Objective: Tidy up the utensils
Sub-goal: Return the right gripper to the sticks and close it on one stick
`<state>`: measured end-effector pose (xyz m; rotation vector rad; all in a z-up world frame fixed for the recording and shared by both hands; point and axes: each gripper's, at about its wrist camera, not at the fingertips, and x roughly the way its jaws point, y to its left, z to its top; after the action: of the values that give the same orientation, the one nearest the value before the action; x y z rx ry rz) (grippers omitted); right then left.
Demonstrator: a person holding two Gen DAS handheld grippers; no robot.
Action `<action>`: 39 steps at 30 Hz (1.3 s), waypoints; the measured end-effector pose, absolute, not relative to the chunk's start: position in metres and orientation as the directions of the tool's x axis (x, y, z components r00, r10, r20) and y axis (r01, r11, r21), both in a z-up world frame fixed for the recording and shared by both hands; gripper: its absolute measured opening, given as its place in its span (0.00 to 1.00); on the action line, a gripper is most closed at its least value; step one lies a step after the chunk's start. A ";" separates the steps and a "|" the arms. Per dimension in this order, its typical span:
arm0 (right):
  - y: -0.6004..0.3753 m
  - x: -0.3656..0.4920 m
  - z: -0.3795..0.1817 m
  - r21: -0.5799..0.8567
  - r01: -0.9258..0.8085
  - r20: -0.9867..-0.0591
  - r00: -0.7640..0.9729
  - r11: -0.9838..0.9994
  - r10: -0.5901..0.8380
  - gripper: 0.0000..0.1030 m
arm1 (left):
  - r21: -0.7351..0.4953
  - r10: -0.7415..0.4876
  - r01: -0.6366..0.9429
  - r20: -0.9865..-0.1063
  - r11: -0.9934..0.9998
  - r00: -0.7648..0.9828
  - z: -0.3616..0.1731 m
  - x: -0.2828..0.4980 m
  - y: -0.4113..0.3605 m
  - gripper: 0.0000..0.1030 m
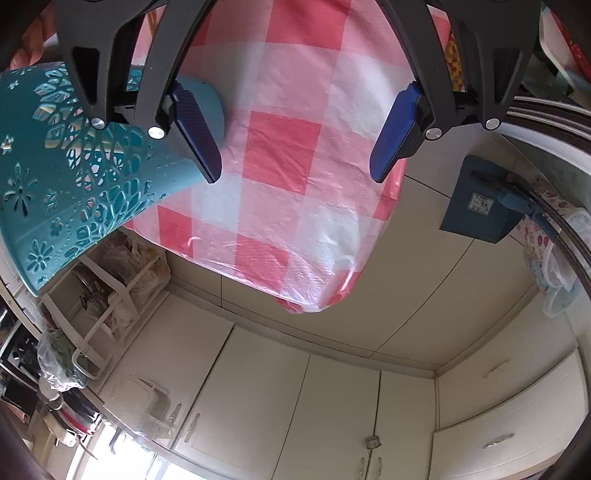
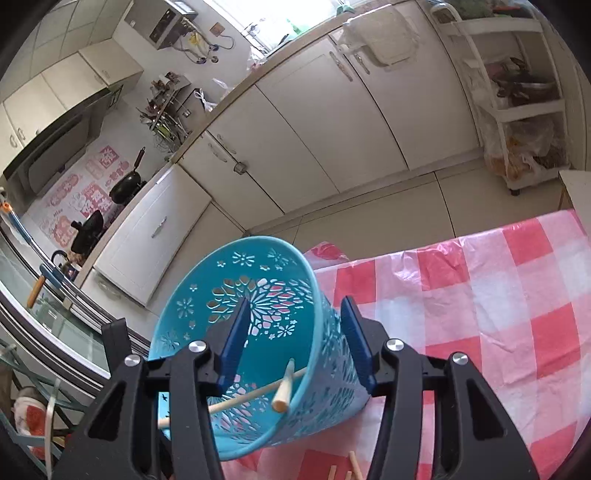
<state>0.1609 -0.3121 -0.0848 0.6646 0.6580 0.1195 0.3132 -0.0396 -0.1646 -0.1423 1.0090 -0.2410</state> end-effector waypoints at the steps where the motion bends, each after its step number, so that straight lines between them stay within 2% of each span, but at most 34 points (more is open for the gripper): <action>1: -0.313 0.155 -0.084 0.606 0.105 -0.531 0.791 0.789 0.303 0.49 | -0.227 -0.268 0.143 -0.819 0.963 0.508 -0.164 0.310 -0.041 0.76; 4: -0.315 0.148 -0.080 0.588 0.122 -0.548 0.787 0.800 0.283 0.51 | -0.222 -0.276 0.167 -0.821 0.961 0.500 -0.161 0.300 -0.049 0.76; 14: -0.316 0.140 -0.067 0.588 0.227 -0.622 0.741 0.777 0.254 0.55 | -0.315 -0.335 0.117 -0.861 0.942 0.384 -0.177 0.276 -0.051 0.75; 17: -0.315 0.144 -0.068 0.568 0.226 -0.641 0.725 0.791 0.253 0.58 | -0.299 -0.321 0.117 -0.869 0.947 0.377 -0.182 0.275 -0.053 0.75; 21: -0.322 0.140 -0.077 0.615 0.219 -0.615 0.735 0.758 0.286 0.60 | -0.301 -0.322 0.115 -0.867 0.947 0.380 -0.181 0.274 -0.049 0.76; 26: -0.342 0.088 -0.074 0.646 0.264 -0.558 0.803 0.716 0.208 0.61 | -0.278 -0.295 0.102 -0.873 0.955 0.388 -0.176 0.262 -0.033 0.77; 28: -0.344 0.059 -0.079 0.629 0.294 -0.574 0.800 0.720 0.174 0.61 | -0.261 -0.281 0.104 -0.886 0.960 0.370 -0.178 0.253 -0.031 0.77; 33: -0.308 0.009 -0.120 0.425 0.327 -0.739 0.664 0.844 0.116 0.61 | -0.267 -0.314 0.180 -0.890 0.947 0.331 -0.178 0.210 -0.043 0.77; 34: -0.296 0.009 -0.131 0.373 0.296 -0.771 0.626 0.879 0.116 0.58 | -0.268 -0.321 0.197 -0.889 0.943 0.328 -0.178 0.203 -0.047 0.77; 36: -0.275 0.014 -0.150 0.296 0.230 -0.812 0.571 0.927 0.118 0.36 | -0.249 -0.319 0.234 -0.885 0.940 0.339 -0.174 0.191 -0.058 0.77; 38: -0.258 0.026 -0.161 0.253 0.166 -0.833 0.538 0.953 0.127 0.26 | -0.232 -0.310 0.243 -0.880 0.942 0.359 -0.169 0.185 -0.060 0.77; 39: -0.251 0.032 -0.165 0.228 0.145 -0.840 0.530 0.963 0.119 0.25 | -0.241 -0.314 0.232 -0.877 0.942 0.364 -0.167 0.182 -0.058 0.77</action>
<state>0.0317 -0.2512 -0.1646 0.2852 1.0162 -0.0162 0.1819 -0.0575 -0.1669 -0.0808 1.1460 -0.3523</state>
